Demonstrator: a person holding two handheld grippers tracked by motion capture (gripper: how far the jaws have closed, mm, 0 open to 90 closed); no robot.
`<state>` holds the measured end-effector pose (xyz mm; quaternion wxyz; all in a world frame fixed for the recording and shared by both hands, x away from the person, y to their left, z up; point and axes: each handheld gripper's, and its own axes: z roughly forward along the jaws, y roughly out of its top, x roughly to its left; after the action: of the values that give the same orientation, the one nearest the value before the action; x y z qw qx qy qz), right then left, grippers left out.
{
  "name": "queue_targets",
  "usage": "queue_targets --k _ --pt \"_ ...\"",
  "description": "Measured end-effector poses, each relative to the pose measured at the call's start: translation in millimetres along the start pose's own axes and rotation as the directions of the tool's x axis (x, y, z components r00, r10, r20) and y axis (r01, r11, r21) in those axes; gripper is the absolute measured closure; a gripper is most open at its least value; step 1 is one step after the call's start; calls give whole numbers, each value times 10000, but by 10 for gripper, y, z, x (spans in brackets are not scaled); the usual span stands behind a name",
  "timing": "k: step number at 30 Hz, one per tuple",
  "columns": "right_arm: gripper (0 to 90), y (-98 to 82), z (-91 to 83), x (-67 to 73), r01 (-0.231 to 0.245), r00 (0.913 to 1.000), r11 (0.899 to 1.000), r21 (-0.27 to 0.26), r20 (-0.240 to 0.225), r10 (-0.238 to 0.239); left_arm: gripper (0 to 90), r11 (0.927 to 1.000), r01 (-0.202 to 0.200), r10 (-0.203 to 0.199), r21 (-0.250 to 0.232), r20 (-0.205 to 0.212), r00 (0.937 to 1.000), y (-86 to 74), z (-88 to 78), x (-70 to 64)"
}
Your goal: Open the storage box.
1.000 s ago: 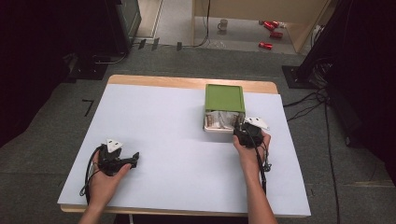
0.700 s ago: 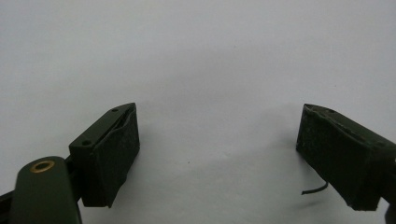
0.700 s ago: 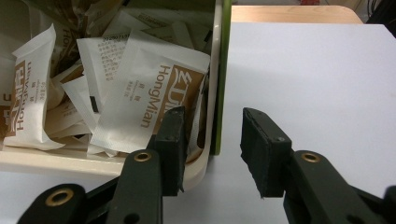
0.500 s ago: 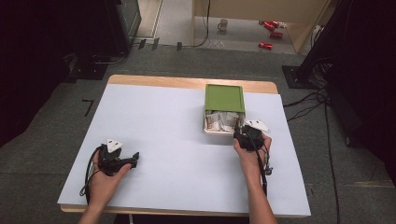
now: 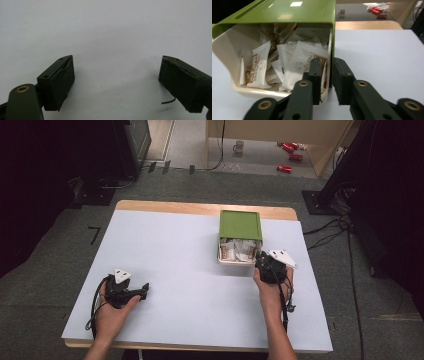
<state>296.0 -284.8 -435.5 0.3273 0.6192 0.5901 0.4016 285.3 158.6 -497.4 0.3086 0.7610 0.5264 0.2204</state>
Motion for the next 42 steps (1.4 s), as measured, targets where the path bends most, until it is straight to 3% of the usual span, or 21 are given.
queue_targets --k 10,21,33,42 --pt "900 75 59 79 149 9978 9997 178 637 -160 137 10000 -1 1 -3 -4 10000 0 0 0" --pt "900 50 -4 96 14 9990 9997 236 444 -24 137 10000 0 0 -3 -3 10000 0 0 1" --pt "900 -42 -235 64 108 9999 9997 210 83 -110 137 10000 -4 4 0 -7 10000 1 0 0" --pt "843 43 -122 66 108 9998 9997 196 142 -111 137 10000 -9 9 1 -8 10000 1 0 0"
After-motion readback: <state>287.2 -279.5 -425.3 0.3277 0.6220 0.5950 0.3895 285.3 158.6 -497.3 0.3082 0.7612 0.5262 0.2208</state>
